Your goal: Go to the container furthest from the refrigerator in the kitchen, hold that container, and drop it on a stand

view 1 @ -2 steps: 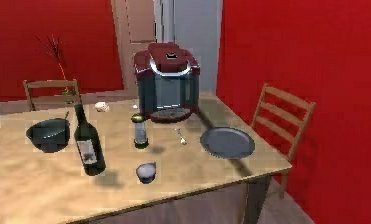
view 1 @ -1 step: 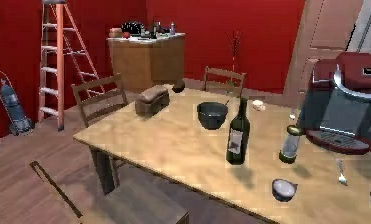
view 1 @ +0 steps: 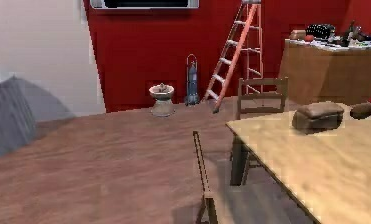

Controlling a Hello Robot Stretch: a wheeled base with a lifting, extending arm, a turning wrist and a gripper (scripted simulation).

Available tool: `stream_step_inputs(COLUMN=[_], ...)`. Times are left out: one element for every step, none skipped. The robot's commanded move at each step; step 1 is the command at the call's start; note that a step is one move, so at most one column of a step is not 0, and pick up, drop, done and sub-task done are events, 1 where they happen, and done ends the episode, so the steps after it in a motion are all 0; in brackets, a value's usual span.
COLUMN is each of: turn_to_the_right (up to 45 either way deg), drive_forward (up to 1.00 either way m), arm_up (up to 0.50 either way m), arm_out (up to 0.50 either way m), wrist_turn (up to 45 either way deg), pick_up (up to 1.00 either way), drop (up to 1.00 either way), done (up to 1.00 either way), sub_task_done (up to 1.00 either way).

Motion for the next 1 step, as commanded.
stream_step_inputs(turn_to_the_right=[-45.0], drive_forward=[0.00], arm_up=[0.00], arm_out=[0.00], wrist_turn=[0.0], pick_up=[0.00], drop=[0.00], done=[0.00], sub_task_done=[0.00])
